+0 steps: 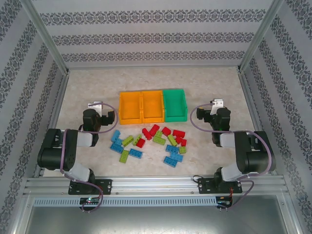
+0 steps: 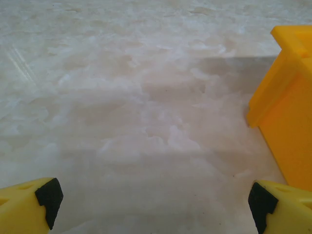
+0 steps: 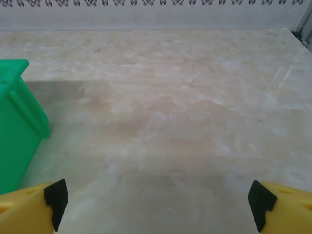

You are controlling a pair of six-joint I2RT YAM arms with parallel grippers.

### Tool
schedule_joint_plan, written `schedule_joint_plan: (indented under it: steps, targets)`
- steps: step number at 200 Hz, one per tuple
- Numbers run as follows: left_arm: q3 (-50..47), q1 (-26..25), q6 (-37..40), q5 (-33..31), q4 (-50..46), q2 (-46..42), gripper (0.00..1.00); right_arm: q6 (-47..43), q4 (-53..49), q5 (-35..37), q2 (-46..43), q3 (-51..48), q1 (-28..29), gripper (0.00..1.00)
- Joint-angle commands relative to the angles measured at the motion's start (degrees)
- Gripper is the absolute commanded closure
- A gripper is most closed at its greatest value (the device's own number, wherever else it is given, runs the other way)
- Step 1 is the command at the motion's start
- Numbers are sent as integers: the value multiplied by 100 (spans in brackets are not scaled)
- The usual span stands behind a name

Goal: Sort the legos into containers by color

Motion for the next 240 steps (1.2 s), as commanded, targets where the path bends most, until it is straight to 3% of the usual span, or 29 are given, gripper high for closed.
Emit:
schedule_joint_plan:
  steps: [1,240]
  targets:
    - [96,63,93,100,249,58,0,-30,189,93,37,131,52,2]
    - [106,65,77,109,232,58,0,49,172,-85,48,148,-41,2]
